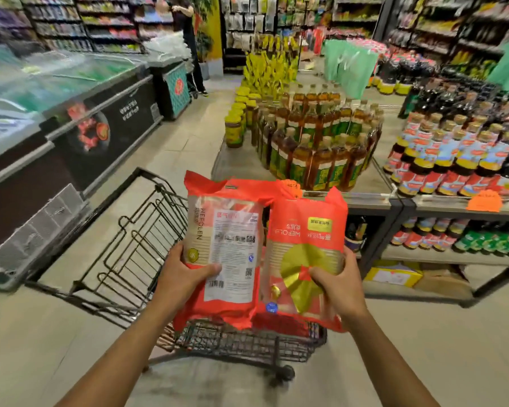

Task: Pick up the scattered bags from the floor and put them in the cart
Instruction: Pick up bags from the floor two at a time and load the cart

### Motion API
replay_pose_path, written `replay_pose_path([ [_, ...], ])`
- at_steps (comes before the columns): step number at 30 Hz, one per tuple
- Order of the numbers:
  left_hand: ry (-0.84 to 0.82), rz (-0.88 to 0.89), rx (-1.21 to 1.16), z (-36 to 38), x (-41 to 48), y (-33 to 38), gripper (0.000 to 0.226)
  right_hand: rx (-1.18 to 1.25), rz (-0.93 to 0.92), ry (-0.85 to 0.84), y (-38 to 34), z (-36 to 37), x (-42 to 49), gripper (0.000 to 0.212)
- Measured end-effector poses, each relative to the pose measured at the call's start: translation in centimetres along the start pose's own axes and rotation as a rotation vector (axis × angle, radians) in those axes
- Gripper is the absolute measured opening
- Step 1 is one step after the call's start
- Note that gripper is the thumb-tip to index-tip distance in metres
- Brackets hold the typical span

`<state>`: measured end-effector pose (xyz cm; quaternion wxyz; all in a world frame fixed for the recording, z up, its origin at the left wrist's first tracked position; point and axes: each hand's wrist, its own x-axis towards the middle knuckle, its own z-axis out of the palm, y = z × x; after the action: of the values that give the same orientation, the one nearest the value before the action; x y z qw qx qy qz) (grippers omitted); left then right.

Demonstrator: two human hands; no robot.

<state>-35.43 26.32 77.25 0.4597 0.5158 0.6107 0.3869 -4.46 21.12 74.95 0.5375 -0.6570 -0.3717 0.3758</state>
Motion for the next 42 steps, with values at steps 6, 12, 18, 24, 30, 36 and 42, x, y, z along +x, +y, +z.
replay_pose_path([
  [6, -0.055, -0.12, -0.022, -5.4, 8.8, -3.5, 0.06, -0.016, 0.141, 0.114, 2.3, 5.6, 3.0, 0.07],
  [12, -0.087, -0.262, 0.048, -5.2, 18.0, -8.6, 0.056, -0.125, 0.345, 0.225, 8.3, 5.8, 7.7, 0.06],
  [18, -0.079, -0.473, 0.161, -2.3, 26.7, -14.6, 0.072, -0.172, 0.514, 0.145, 16.8, 8.3, 15.0, 0.067],
  [24, -0.113, -0.595, 0.246, 0.2, 34.2, -20.5, 0.064, -0.21, 0.679, 0.158, 22.9, 9.9, 20.3, 0.057],
  [30, -0.178, -0.562, 0.334, 0.1, 36.8, -23.1, 0.07, -0.385, 0.768, 0.131, 25.5, 9.8, 21.8, 0.068],
  [36, -0.247, -0.273, 0.662, 0.3, 35.6, -20.8, 0.048, -0.653, 0.709, 0.224, 23.0, 13.1, 20.5, 0.065],
  [42, -0.396, 0.168, 0.927, -1.2, 34.0, -15.1, 0.074, -1.011, 0.37, 0.154, 14.5, 18.7, 17.8, 0.081],
])
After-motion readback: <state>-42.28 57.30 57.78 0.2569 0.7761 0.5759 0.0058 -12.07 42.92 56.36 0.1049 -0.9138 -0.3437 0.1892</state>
